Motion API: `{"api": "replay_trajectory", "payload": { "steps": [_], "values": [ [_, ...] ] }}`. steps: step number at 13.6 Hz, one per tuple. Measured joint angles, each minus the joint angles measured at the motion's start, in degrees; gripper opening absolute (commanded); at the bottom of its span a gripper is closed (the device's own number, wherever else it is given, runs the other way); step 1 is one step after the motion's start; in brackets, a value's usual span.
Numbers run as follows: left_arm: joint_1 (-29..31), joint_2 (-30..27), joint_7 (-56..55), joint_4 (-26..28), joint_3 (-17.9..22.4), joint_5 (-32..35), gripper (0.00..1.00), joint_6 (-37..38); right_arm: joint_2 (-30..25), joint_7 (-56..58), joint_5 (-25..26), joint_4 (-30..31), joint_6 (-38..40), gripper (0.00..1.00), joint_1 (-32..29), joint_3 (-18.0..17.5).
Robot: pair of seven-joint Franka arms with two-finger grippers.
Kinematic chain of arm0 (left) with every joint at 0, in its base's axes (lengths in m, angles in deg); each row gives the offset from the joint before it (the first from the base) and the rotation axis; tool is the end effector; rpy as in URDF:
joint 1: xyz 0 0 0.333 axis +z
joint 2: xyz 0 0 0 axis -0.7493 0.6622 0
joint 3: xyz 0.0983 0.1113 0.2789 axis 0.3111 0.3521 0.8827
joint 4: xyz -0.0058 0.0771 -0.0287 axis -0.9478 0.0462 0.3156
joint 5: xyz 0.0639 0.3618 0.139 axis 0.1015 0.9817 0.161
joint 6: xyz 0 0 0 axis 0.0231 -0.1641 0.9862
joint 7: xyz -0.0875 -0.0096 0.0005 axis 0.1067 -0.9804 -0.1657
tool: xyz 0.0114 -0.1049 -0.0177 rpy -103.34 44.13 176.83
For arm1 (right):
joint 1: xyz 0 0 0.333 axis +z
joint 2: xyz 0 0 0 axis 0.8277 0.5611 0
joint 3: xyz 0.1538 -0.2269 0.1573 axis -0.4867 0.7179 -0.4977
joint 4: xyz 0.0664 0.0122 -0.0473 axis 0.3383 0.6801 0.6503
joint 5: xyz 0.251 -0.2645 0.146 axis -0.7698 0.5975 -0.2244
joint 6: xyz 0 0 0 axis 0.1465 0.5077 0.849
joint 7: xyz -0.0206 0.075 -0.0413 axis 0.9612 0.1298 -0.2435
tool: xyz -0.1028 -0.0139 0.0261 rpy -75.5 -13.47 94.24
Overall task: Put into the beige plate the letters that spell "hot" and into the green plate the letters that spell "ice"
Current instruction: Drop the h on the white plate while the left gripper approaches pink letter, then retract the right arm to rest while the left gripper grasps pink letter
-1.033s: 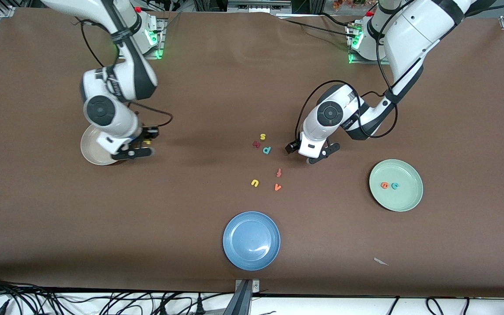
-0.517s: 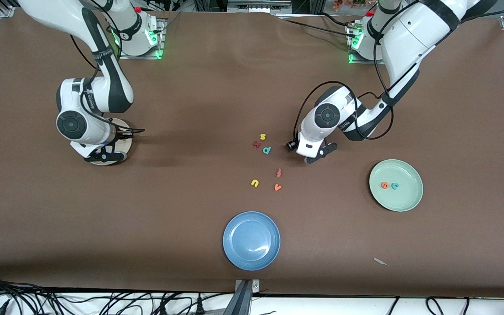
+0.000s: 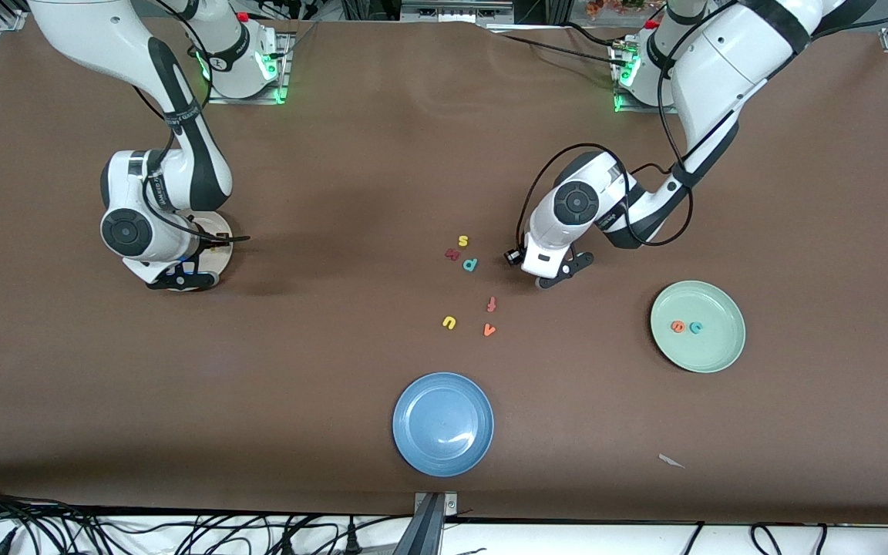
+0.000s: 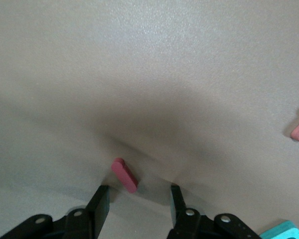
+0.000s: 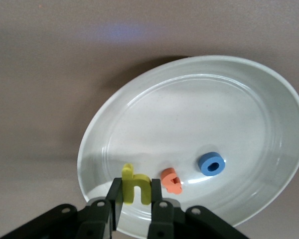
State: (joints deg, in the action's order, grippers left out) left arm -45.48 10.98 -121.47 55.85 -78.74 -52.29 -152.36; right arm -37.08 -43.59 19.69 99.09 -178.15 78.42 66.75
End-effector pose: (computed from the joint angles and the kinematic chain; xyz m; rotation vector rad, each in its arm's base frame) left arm 0.4970 -0.3262 0.1684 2.9690 0.8240 -0.2565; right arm 0.5302 0.0362 0.1994 2.9475 0.1148 -0.4905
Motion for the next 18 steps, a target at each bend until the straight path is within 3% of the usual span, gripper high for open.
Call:
{"api": "replay_trajectory", "payload": {
  "steps": [1,3,7,12,18],
  "values": [
    [0.0,0.0,0.0,0.0,0.0,0.0,0.57,0.0,0.0,0.0,0.0,0.0,-0.1,0.88,0.0,0.0],
    [0.1,-0.1,0.0,-0.1,0.2,0.1,0.57,0.0,-0.1,0.0,0.0,-0.1,-0.1,0.97,0.0,0.0],
    [0.1,-0.1,0.0,-0.5,0.7,0.2,0.54,0.1,-1.9,-0.1,-0.1,-4.5,3.3,0.98,0.0,0.1],
    [0.1,-0.1,0.0,-0.6,0.7,0.2,0.38,0.1,-4.4,-0.1,-0.7,-20.9,19.5,0.98,-0.6,1.6],
    [0.1,-0.3,0.0,-0.7,0.7,0.4,0.29,0.2,-4.3,-0.1,-1.3,-32.1,27.7,0.98,-2.7,2.0]
  ]
}}
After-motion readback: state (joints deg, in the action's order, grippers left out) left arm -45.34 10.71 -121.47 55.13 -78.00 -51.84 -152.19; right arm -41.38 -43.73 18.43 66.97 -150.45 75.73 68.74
